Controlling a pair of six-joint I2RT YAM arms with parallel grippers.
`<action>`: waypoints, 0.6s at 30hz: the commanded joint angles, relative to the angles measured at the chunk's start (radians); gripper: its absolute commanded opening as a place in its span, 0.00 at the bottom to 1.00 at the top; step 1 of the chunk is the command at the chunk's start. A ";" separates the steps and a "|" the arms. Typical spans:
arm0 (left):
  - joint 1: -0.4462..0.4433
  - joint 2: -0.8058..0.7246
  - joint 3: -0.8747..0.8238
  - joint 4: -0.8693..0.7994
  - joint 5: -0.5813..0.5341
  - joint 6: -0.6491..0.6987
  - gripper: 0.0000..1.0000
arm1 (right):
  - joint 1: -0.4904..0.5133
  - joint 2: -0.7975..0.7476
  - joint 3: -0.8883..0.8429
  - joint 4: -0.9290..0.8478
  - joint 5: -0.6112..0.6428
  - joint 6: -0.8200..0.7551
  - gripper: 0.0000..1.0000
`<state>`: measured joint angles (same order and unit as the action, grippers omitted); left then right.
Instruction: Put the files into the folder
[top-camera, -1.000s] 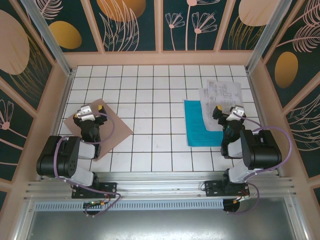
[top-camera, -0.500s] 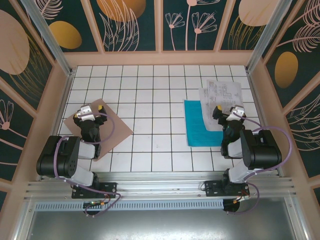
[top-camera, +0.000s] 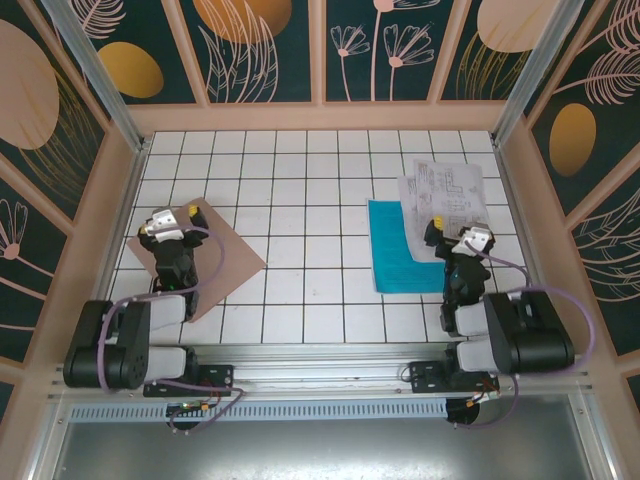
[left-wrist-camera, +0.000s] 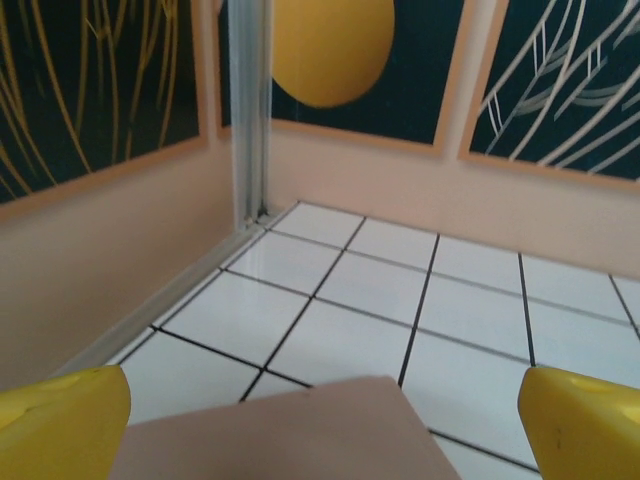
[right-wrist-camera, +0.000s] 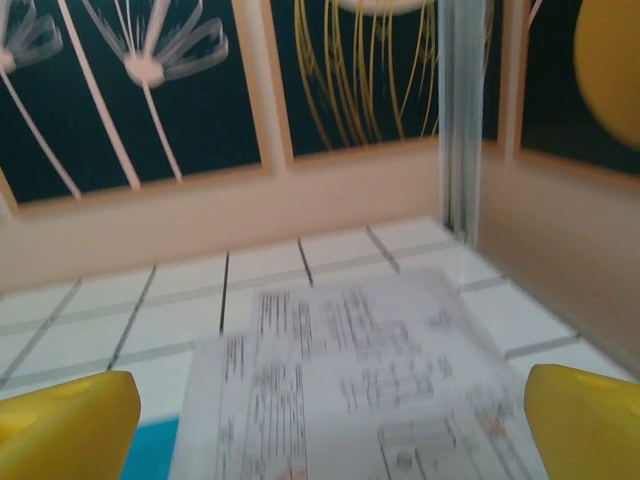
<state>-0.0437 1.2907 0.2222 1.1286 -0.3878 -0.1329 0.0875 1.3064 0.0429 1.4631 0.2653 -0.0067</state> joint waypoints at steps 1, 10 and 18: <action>0.004 -0.094 0.044 -0.109 -0.071 -0.037 0.99 | 0.025 -0.101 0.041 -0.042 0.105 -0.067 0.99; -0.011 -0.160 0.584 -1.184 -0.356 -0.653 0.99 | 0.036 -0.286 0.727 -1.293 0.197 0.543 0.99; -0.008 0.129 0.907 -1.668 0.085 -0.731 0.99 | 0.012 -0.226 0.804 -1.558 -0.161 0.791 0.99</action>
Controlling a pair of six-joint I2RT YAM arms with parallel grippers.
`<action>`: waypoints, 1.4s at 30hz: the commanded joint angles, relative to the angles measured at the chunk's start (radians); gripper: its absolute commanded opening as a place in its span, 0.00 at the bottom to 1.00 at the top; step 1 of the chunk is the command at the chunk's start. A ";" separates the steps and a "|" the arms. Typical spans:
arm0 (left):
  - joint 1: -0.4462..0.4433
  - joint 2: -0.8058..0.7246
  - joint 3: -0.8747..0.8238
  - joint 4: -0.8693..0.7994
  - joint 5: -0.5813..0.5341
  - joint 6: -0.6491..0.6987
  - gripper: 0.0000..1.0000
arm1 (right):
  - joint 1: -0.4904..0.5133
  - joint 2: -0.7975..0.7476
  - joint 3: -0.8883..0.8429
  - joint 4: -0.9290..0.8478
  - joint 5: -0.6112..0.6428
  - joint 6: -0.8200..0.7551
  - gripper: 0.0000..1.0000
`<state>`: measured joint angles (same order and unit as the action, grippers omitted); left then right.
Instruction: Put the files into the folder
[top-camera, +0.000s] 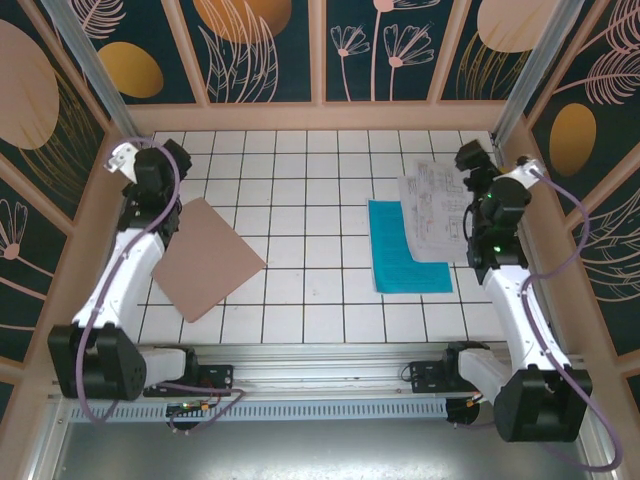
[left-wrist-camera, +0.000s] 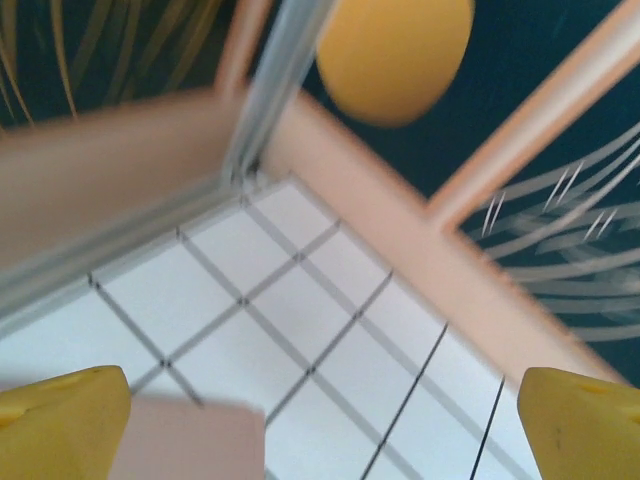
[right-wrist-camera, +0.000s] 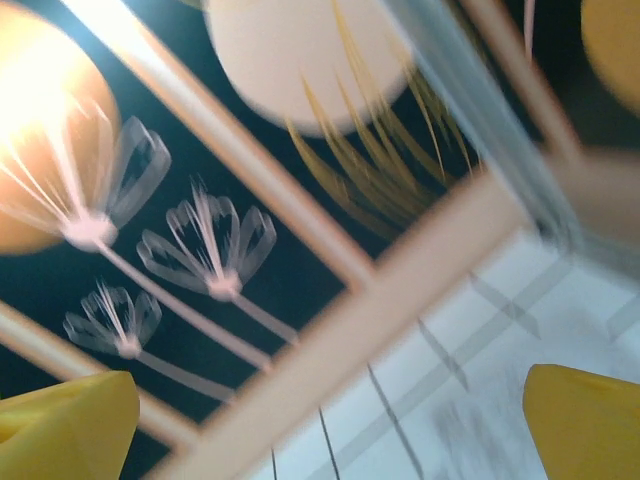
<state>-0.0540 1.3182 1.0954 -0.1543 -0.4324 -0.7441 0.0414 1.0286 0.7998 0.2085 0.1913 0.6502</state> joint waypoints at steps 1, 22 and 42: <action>0.003 0.138 0.042 -0.418 0.148 -0.120 0.99 | 0.094 0.079 0.079 -0.358 -0.089 0.124 0.97; -0.004 0.581 0.001 -0.290 0.487 0.051 0.54 | 0.417 0.253 0.179 -0.480 -0.251 0.075 0.75; -0.313 0.671 0.060 -0.142 0.623 0.039 0.46 | 0.377 0.271 0.106 -0.469 -0.296 0.148 0.75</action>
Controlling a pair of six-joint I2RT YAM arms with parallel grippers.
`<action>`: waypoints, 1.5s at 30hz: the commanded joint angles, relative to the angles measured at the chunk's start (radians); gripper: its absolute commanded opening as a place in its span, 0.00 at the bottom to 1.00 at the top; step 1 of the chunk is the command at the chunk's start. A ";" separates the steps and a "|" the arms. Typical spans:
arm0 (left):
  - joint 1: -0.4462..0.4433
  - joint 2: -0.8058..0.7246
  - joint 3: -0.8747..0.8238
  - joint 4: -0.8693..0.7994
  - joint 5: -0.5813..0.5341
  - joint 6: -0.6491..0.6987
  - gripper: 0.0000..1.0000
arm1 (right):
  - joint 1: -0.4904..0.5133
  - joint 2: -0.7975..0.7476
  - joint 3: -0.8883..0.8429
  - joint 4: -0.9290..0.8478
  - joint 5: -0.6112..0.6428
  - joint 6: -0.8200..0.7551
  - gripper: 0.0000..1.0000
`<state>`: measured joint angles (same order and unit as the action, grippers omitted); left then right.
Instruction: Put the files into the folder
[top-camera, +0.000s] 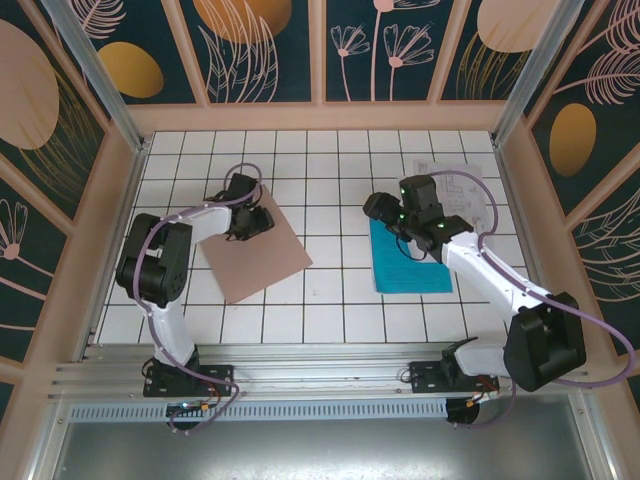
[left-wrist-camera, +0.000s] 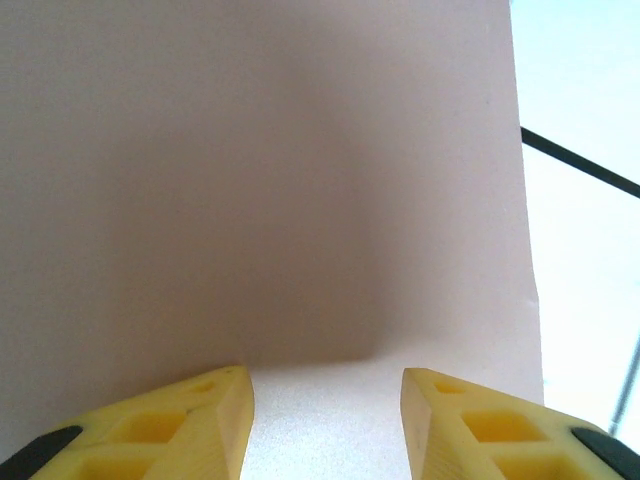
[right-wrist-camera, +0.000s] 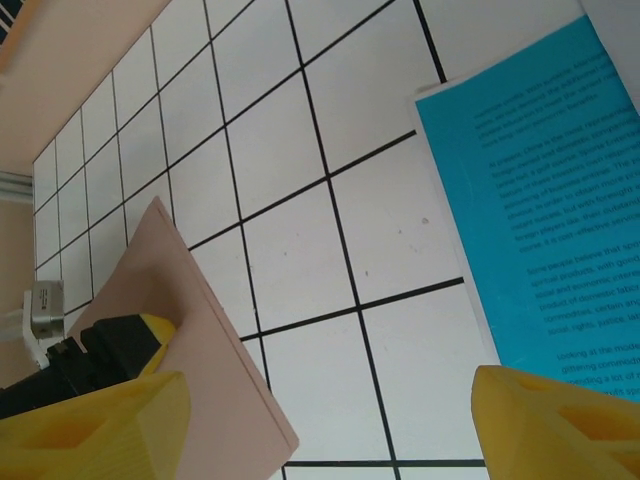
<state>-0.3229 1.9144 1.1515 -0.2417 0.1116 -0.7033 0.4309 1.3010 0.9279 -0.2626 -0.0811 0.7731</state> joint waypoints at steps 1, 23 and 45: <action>-0.058 0.084 0.018 -0.051 0.086 -0.007 0.46 | -0.014 -0.003 -0.028 0.005 -0.028 0.029 0.75; -0.250 0.120 0.398 -0.217 -0.006 0.023 0.62 | -0.032 -0.006 -0.106 0.040 -0.088 0.056 0.75; -0.328 -0.180 -0.220 -0.072 0.232 -0.358 0.59 | -0.016 0.215 -0.015 0.111 -0.169 0.041 0.73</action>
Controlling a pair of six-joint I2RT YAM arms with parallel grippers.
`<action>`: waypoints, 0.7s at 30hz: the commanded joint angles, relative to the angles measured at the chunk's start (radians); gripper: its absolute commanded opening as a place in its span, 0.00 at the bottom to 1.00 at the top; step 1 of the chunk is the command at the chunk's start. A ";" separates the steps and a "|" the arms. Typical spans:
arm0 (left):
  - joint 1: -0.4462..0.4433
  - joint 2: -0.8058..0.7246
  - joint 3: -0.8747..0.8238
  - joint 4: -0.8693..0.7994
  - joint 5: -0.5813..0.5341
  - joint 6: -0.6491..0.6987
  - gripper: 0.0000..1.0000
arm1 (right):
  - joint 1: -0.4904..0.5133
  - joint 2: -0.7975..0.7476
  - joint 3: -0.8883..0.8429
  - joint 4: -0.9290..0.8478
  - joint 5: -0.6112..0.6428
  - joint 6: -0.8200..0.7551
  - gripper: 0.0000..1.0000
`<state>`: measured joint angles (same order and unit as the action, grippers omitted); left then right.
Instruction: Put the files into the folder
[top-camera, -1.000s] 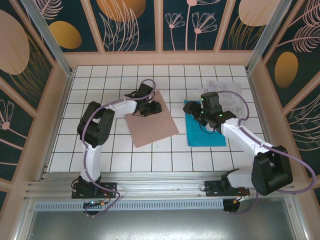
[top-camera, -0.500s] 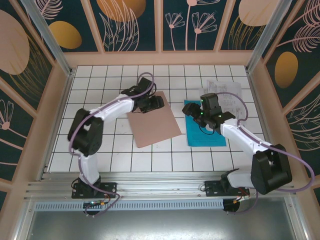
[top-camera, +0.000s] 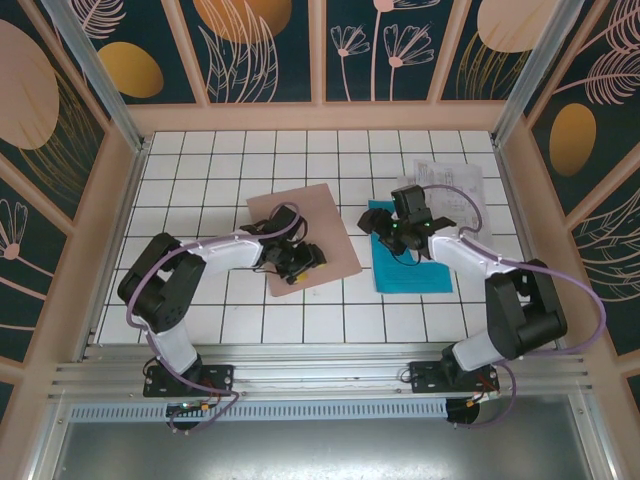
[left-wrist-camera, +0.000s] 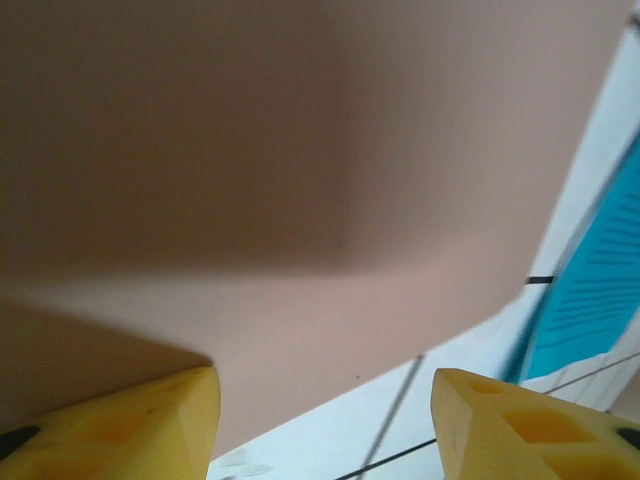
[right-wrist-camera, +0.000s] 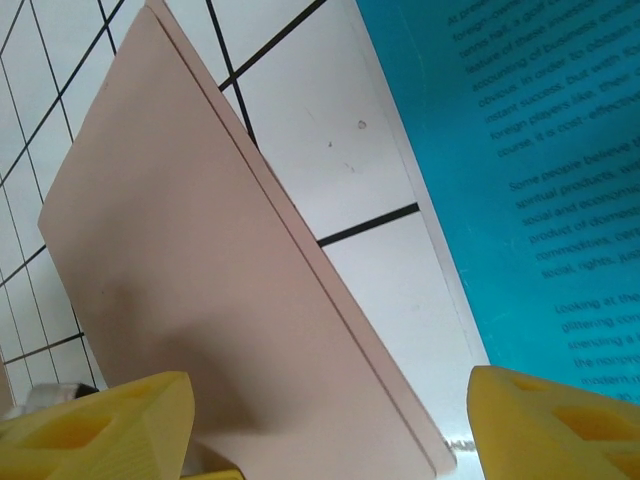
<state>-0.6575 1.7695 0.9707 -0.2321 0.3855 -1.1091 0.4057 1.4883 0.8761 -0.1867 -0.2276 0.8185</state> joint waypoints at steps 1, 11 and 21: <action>0.010 -0.040 -0.048 -0.101 -0.062 0.067 0.59 | 0.013 0.041 0.042 0.039 -0.026 -0.003 0.73; 0.156 -0.043 -0.016 -0.246 -0.267 0.296 0.61 | 0.108 0.186 0.123 0.081 -0.042 0.010 0.72; 0.167 -0.095 0.082 -0.265 -0.308 0.334 0.63 | 0.202 0.385 0.321 0.066 -0.059 -0.005 0.71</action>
<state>-0.4900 1.7321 1.0344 -0.4656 0.1040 -0.7860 0.5907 1.8359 1.1442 -0.1230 -0.2710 0.8192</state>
